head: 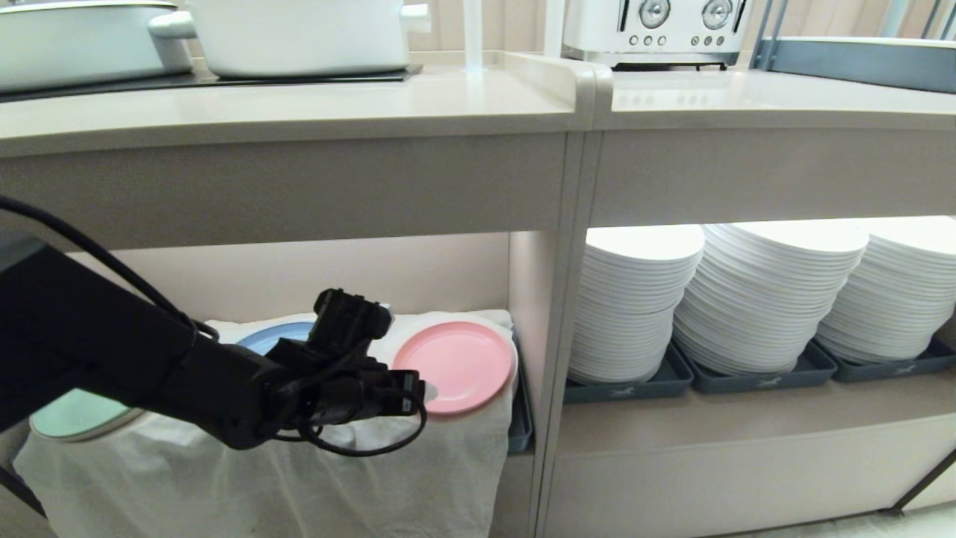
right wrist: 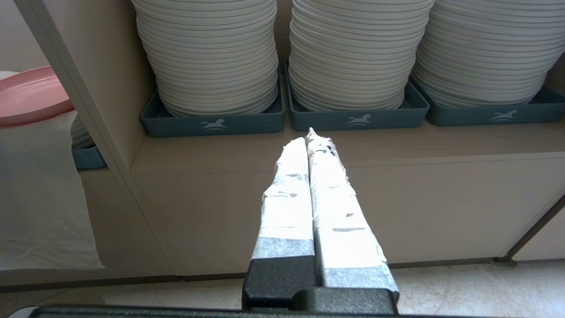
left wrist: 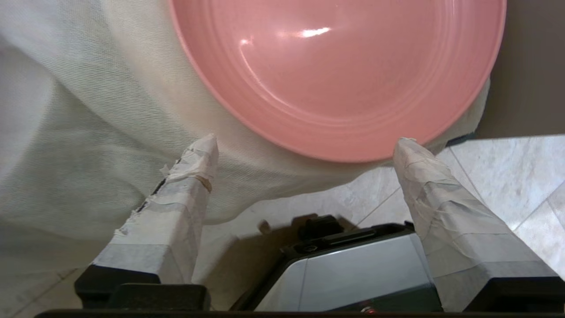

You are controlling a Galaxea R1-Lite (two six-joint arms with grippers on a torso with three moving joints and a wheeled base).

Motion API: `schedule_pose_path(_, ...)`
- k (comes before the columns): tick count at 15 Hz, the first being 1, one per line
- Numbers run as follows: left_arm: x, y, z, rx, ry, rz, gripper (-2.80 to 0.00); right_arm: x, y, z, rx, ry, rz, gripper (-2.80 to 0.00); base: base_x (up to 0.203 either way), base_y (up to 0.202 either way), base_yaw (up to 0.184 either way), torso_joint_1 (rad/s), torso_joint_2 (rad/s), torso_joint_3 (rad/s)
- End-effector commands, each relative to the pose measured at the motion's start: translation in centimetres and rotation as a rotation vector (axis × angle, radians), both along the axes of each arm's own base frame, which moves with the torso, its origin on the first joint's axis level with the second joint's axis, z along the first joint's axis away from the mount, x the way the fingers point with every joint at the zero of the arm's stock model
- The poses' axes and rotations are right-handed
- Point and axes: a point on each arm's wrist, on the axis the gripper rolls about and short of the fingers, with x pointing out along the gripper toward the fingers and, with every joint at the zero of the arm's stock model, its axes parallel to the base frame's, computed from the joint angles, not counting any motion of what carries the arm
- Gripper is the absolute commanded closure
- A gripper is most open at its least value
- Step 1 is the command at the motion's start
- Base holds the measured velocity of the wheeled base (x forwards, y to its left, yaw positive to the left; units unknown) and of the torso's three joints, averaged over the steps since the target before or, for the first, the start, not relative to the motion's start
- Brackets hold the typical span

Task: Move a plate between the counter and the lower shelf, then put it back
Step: Pick up the plate in the cupboard

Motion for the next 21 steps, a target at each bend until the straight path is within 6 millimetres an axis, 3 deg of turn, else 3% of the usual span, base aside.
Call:
schedule_pose_path(1, 0.1, -1.0, -0.7, -0.003, 0.017, 0.020, -2.80, 0.0, 0.0, 0.0, 0.000, 0.000, -0.001, 0.00, 0.000, 0.000, 0.000, 0.000, 0.00, 0.000)
schedule_pose_path(8, 1.7, -2.4, -2.0, 0.074, -0.002, 0.193, -2.80, 0.0, 0.0, 0.0, 0.000, -0.001, -0.001, 0.00, 0.000, 0.000, 0.000, 0.000, 0.00, 0.000)
schedule_pose_path(12, 1.9, -3.3, -2.1, 0.032, 0.037, 0.259, -2.80, 0.0, 0.0, 0.0, 0.000, -0.001, 0.000, 0.00, 0.000, 0.000, 0.000, 0.000, 0.00, 0.000)
schedule_pose_path(21, 5.0, -4.7, -3.7, 0.013, 0.027, 0.381, -2.80, 0.0, 0.0, 0.0, 0.000, 0.000, 0.000, 0.00, 0.000, 0.000, 0.000, 0.000, 0.00, 0.000)
